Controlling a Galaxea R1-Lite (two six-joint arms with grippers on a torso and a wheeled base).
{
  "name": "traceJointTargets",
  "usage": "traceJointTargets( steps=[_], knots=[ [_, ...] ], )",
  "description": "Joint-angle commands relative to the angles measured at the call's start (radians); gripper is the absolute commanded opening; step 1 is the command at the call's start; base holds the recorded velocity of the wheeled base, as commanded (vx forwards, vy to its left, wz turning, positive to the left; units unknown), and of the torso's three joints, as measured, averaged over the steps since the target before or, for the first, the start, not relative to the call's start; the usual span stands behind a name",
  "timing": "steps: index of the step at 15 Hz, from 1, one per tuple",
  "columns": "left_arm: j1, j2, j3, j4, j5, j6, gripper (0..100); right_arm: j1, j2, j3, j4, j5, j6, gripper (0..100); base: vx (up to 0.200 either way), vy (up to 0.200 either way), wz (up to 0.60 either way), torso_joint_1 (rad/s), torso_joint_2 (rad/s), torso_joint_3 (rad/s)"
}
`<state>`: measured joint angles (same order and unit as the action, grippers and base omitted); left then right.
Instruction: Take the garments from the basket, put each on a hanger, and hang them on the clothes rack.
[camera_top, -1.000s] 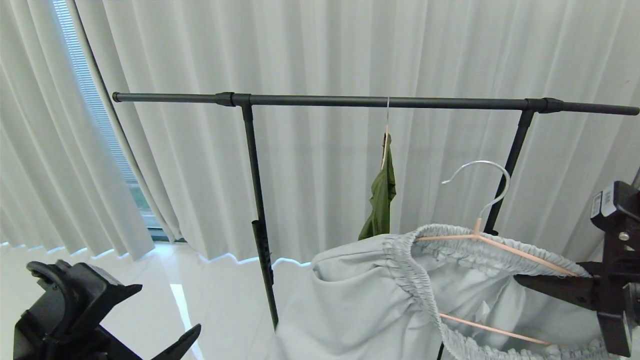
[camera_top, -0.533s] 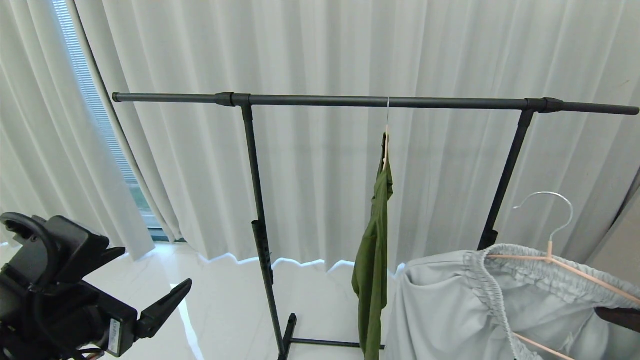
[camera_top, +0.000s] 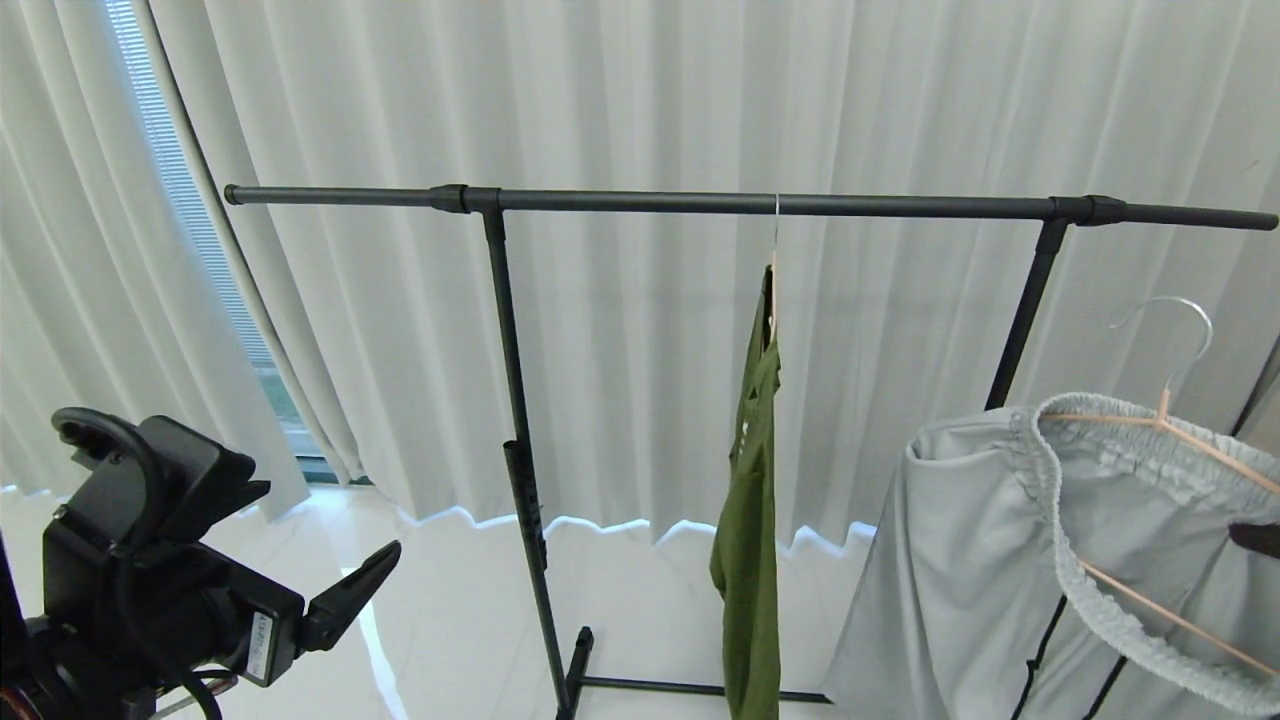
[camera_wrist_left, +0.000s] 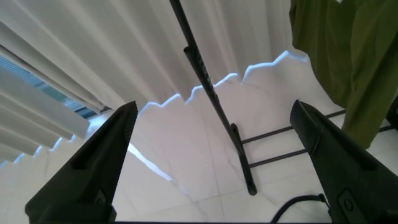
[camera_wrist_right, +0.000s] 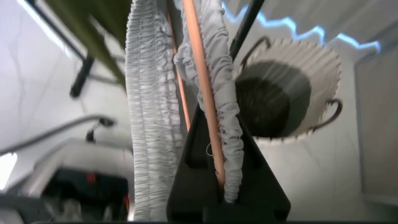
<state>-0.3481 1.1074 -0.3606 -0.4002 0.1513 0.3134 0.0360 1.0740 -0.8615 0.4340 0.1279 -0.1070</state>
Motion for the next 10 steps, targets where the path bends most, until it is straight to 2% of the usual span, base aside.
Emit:
traceJointTargets(
  steps=[1,5,10],
  knots=[
    [0.0,0.003,0.0,0.0,0.001,-0.002,100,-0.001,0.104,-0.074,-0.044,-0.001,0.01,0,0.0,0.0,0.0,0.0,0.0,0.0],
    [-0.003,0.003,0.002,0.0,-0.001,0.0,100,0.002,0.196,-0.203,-0.078,0.001,0.012,0,0.2,0.0,0.0,-0.008,0.0,0.001],
    [-0.003,0.003,0.002,0.0,-0.001,0.0,100,0.021,0.25,-0.28,-0.084,0.004,0.01,0,0.2,0.0,0.0,0.007,0.0,0.002]
  ],
)
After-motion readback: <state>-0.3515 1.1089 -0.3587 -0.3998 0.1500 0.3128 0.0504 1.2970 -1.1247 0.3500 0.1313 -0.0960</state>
